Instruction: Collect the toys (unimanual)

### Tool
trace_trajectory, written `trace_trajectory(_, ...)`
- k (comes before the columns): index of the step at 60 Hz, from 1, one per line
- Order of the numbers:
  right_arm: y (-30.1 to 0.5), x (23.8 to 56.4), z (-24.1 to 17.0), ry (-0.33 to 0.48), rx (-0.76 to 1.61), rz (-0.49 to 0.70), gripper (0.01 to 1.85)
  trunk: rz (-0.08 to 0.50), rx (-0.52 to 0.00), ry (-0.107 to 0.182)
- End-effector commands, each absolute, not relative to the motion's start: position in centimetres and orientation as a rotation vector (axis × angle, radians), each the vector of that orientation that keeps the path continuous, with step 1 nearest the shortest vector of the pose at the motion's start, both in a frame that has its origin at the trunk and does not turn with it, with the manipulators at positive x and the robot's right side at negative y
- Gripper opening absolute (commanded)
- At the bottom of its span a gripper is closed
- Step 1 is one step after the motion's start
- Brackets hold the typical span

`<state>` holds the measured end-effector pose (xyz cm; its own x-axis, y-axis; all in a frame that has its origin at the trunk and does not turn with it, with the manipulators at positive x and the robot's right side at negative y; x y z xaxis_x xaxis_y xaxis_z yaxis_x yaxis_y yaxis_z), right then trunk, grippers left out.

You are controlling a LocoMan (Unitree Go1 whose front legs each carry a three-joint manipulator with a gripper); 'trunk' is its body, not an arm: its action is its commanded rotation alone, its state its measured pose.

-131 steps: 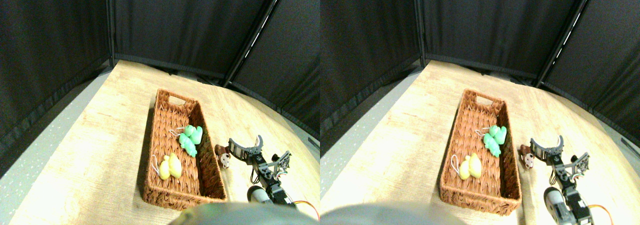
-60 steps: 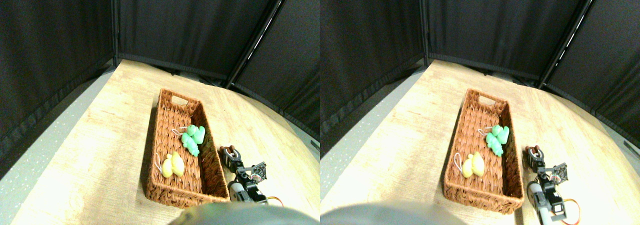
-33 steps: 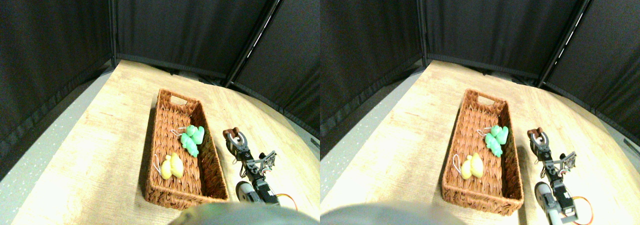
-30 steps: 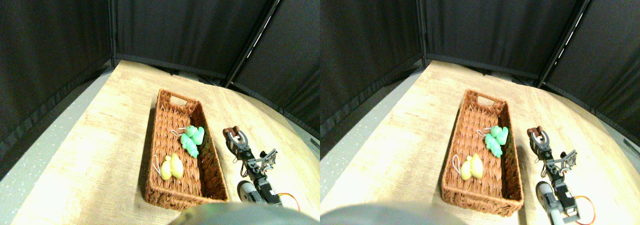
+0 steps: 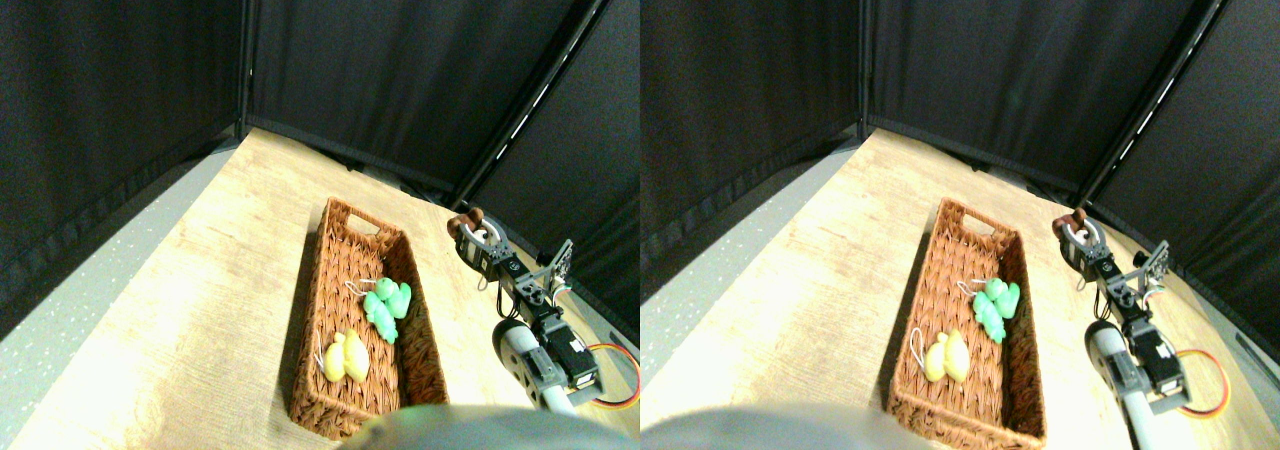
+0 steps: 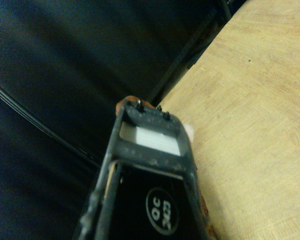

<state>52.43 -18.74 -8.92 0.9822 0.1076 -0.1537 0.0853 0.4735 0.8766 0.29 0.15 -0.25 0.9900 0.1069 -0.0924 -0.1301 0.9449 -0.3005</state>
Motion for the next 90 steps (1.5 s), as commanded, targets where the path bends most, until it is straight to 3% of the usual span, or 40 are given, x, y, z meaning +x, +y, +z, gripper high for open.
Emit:
trace_trajectory(1,-17.9,52.9,-8.6,0.204,1.056,0.091,0.20,0.154,-0.333,0.046)
trace_trajectory(27,-12.9,54.1,-9.5,0.307,1.030,0.154,0.22,0.248,-0.401,0.027)
trace_trajectory(46,-10.2,54.4,-9.9,0.361,1.001,0.179,0.22,0.271,-0.417,0.025)
trace_trajectory(51,-9.7,54.2,-9.9,0.380,1.010,0.153,0.13,0.271,-0.417,0.024)
trace_trajectory(52,-9.6,54.2,-9.8,0.395,1.005,0.153,0.20,0.270,-0.414,0.027)
trace_trajectory(55,-9.6,53.9,-9.7,0.457,0.974,0.147,0.75,0.268,-0.413,0.026)
trace_trajectory(56,-9.6,53.9,-9.7,0.457,0.974,0.147,0.75,0.266,-0.412,0.029)
trace_trajectory(58,-9.6,53.9,-9.7,0.489,0.970,0.149,1.09,0.264,-0.411,0.030)
trace_trajectory(60,-9.6,53.9,-9.7,0.516,0.961,0.152,1.33,0.263,-0.411,0.029)
trace_trajectory(61,-9.6,53.9,-9.7,0.516,0.961,0.152,1.33,0.262,-0.410,0.029)
trace_trajectory(63,-9.6,53.9,-9.7,0.525,0.936,0.146,1.50,0.258,-0.407,0.032)
trace_trajectory(66,-9.7,53.9,-9.6,0.537,0.932,0.151,1.56,0.253,-0.401,0.032)
trace_trajectory(74,-10.5,54.0,-9.2,0.508,0.896,0.159,1.60,0.239,-0.387,0.034)
trace_trajectory(80,-11.8,54.2,-9.2,0.453,0.940,0.123,1.42,0.224,-0.370,0.035)
trace_trajectory(90,-17.3,54.4,-9.7,0.290,1.016,0.010,1.00,0.173,-0.321,0.055)
